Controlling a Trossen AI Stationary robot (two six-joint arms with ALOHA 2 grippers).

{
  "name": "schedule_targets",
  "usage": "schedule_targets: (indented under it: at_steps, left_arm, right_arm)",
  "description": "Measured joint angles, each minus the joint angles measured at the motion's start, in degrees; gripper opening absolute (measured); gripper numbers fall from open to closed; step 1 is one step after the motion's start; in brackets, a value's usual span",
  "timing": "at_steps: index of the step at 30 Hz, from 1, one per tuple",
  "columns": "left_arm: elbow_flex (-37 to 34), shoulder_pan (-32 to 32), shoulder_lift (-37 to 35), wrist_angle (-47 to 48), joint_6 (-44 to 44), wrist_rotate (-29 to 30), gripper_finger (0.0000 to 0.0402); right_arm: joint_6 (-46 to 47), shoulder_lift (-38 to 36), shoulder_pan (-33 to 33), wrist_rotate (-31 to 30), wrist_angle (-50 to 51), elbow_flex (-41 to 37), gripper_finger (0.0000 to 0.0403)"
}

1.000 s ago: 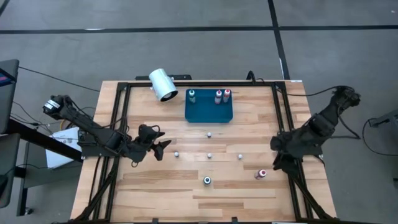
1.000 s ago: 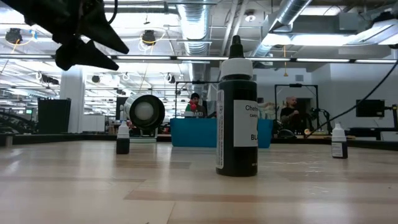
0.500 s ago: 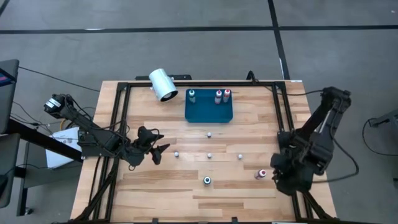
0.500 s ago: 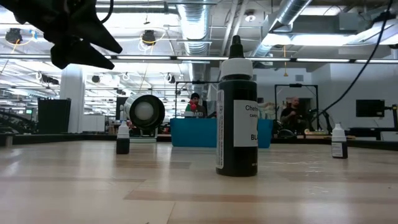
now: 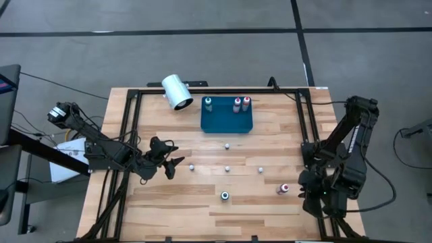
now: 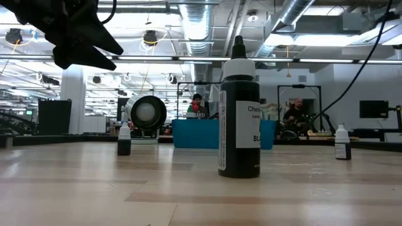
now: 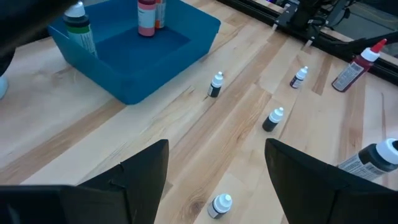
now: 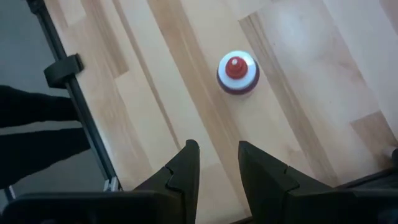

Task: Pick & Place food coloring
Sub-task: Put the large red and orange food coloring bottle into the blue bin

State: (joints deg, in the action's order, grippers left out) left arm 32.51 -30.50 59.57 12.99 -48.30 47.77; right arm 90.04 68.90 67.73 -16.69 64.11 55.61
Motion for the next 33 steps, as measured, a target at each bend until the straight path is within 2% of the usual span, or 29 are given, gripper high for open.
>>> schedule_targets:
  at_steps: [5, 12, 16, 20, 24, 33]
  left_arm:
    - [0.02, 0.30, 0.00, -0.08, 1.49, -0.10, 0.0258]
    - [0.04, 5.08, -1.65, -2.21, 8.69, -6.91, 0.0258]
    - [-0.22, 7.54, -4.32, -3.32, 13.42, -8.13, 0.0258]
    - [-5.54, 7.80, -9.78, -9.54, 16.01, -8.52, 0.0258]
    - [-11.05, 7.23, -17.42, -13.48, 18.83, -11.69, 0.0258]
    - [-16.95, 7.17, -31.96, -11.46, 24.94, -11.52, 0.0258]
  right_arm:
    - [0.00, 0.00, 0.04, -0.07, 1.97, 0.00, 0.0134]
    - [0.02, 0.00, 0.02, -0.26, 5.17, -0.01, 0.0183]
    - [0.21, 0.00, 0.00, -1.90, 5.29, -0.02, 0.0194]
    - [1.69, 0.00, 0.00, -3.48, 5.68, -0.02, 0.0195]
    - [2.10, 0.00, -0.01, -3.50, 5.06, -0.02, 0.0195]
    - [2.08, 2.33, -2.33, -3.11, 2.22, -0.02, 0.0201]
